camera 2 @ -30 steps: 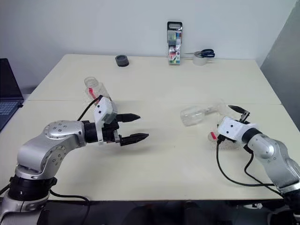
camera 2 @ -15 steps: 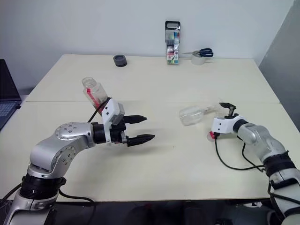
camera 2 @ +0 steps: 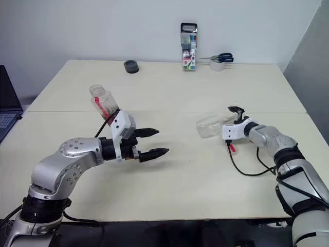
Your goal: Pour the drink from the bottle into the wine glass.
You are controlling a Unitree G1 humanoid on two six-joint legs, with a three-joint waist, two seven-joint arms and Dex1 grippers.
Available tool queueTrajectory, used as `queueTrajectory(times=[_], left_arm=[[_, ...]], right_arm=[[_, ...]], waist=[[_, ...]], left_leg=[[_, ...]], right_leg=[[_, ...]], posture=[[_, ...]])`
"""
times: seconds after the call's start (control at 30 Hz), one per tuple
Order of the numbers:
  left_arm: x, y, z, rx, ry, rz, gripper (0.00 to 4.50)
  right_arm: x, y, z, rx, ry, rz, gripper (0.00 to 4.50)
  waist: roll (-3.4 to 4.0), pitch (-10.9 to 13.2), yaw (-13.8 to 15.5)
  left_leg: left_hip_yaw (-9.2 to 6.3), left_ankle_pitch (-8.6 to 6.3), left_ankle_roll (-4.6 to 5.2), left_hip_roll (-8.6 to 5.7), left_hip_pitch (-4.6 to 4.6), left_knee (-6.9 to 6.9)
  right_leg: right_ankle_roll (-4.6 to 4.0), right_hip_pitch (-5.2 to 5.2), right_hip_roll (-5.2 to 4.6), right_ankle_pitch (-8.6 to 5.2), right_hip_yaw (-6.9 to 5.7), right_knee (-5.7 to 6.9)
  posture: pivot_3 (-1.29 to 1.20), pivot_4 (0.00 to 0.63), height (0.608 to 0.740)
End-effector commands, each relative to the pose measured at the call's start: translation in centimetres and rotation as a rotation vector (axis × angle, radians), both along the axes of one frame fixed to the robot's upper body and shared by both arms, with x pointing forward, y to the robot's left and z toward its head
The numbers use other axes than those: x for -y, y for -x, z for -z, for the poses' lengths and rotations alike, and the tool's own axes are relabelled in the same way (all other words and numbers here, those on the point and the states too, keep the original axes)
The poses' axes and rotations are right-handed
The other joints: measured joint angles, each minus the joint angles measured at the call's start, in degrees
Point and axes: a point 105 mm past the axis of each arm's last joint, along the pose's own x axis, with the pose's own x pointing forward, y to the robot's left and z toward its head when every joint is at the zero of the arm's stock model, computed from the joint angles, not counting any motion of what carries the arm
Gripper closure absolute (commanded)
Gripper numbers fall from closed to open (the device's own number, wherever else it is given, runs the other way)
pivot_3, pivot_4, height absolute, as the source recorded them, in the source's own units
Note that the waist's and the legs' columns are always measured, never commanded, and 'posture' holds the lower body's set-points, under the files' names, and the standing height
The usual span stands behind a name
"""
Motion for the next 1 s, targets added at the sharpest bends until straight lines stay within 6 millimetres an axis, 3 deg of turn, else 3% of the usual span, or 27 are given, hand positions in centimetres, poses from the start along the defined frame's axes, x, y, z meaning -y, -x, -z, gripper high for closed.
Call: queueTrajectory(times=[0.03,0.4,0.57,0.67,0.83,1.0], left_arm=[[-0.1,0.5,-1.3,0.051,0.006,0.009,0.0],[0.0,0.4,-1.6,0.046,0.013,0.006,0.0],[0.0,0.5,-1.5,0.036,0.016,0.007,0.0],[-0.5,0.7,-1.1,0.02,0.011,-0.011,0.0],[-4.2,1.8,0.8,0.05,0.023,-0.207,0.0],[-6.2,4.6,1.6,0.065,0.078,-0.343,0.0]], right_arm=[[0.4,-0.3,-0.5,0.008,0.009,0.013,0.53],[0.4,-0.9,-1.8,0.066,0.044,0.018,4.33],[-0.3,-1.1,-2.9,0.133,0.049,-0.006,4.4],[-1.9,-1.3,-4.8,0.168,-0.108,-0.033,4.4],[-7.4,-1.6,-8.7,0.108,-0.747,-0.079,4.4],[-12.1,-2.5,-8.6,-0.151,-1.318,-0.014,4.4]], waist=[[0.0,0.0,0.0],[0.0,0.0,0.01],[0.0,0.0,0.01],[0.0,0.0,-0.09],[0.03,0.01,-2.33],[0.02,0.01,-2.51]], left_leg=[[0.0,0.0,0.0,0.0,-0.01,0.0],[0.02,0.0,0.0,0.0,-0.01,0.0],[0.01,0.0,-0.01,0.0,-0.01,0.0],[0.02,0.0,-0.01,0.0,-0.01,0.0],[0.07,0.02,-0.04,0.14,0.06,-0.06],[-0.05,0.01,-0.04,0.25,0.03,-0.08]], right_leg=[[0.0,0.0,0.0,0.0,0.0,0.0],[0.0,0.0,-0.01,0.0,0.01,-0.01],[0.0,-0.01,-0.01,0.0,0.01,0.0],[0.0,-0.01,-0.01,0.0,0.01,-0.01],[-0.03,-0.04,0.09,0.02,0.09,0.02],[-0.06,-0.02,0.12,0.03,-0.12,0.05]], posture=[[0.0,0.15,0.74],[0.0,0.15,0.74],[0.0,0.15,0.74],[0.0,0.15,0.74],[0.0,0.15,0.74],[0.0,0.15,0.74]])
